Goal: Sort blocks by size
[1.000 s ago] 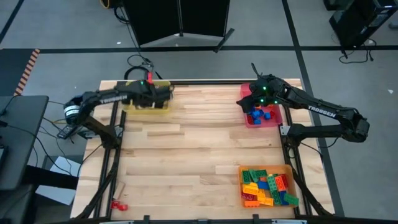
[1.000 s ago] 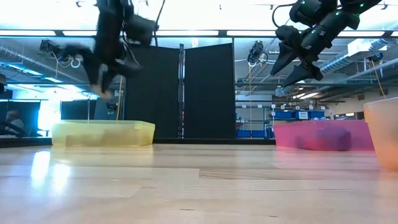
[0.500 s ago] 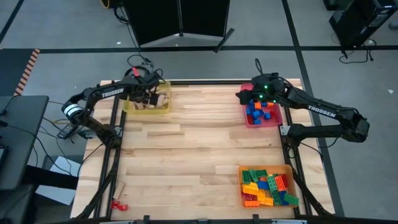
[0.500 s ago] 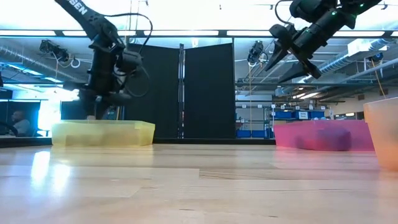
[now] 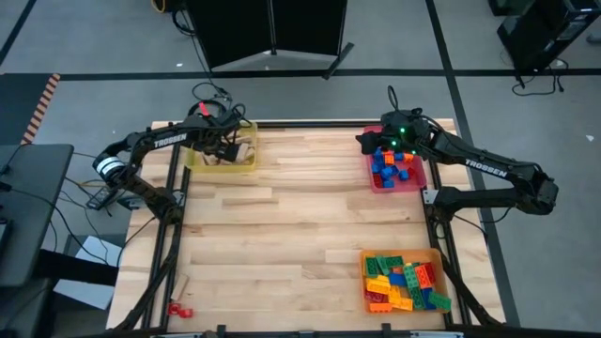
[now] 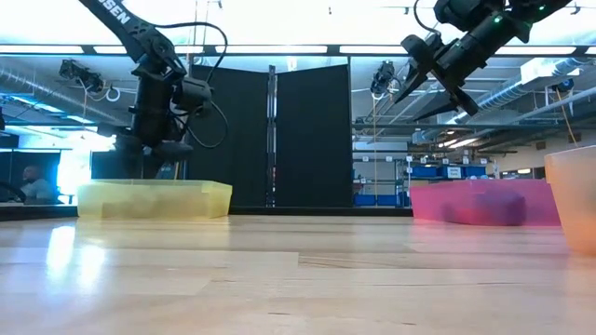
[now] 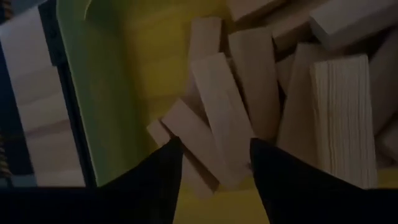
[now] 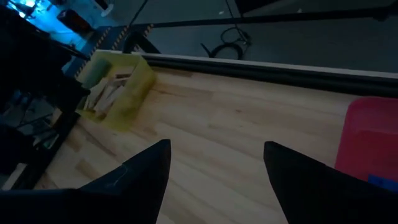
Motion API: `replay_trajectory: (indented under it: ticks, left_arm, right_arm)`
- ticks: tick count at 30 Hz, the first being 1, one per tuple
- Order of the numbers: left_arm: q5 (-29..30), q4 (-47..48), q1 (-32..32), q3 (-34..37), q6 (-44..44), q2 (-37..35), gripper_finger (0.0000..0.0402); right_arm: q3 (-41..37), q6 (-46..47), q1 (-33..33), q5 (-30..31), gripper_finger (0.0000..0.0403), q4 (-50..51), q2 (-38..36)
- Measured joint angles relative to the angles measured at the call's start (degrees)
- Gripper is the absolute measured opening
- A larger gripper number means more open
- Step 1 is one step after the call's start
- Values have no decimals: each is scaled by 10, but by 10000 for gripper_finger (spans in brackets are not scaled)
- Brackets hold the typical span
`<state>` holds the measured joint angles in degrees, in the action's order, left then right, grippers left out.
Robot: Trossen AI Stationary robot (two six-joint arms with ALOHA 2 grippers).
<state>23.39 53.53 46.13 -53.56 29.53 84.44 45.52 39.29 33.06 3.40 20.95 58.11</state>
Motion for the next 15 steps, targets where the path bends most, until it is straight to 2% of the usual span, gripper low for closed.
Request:
replay_trajectory:
  ticks: [2, 7, 11, 15]
  left_arm:
    - [-5, 12, 0, -6, -23, 0, 199]
    - [-17, 76, -16, -38, -7, -2, 203]
    - [-8, 123, -63, -56, 36, -23, 203]
    - [-7, 147, -133, -58, 117, -55, 203]
  right_arm:
    - [0, 0, 0, 0, 270, 0, 0]
    - [0, 0, 0, -12, 272, 0, 0]
    - [0, -9, -1, -37, 271, 0, 0]
    - [0, -19, -4, -72, 267, 0, 0]
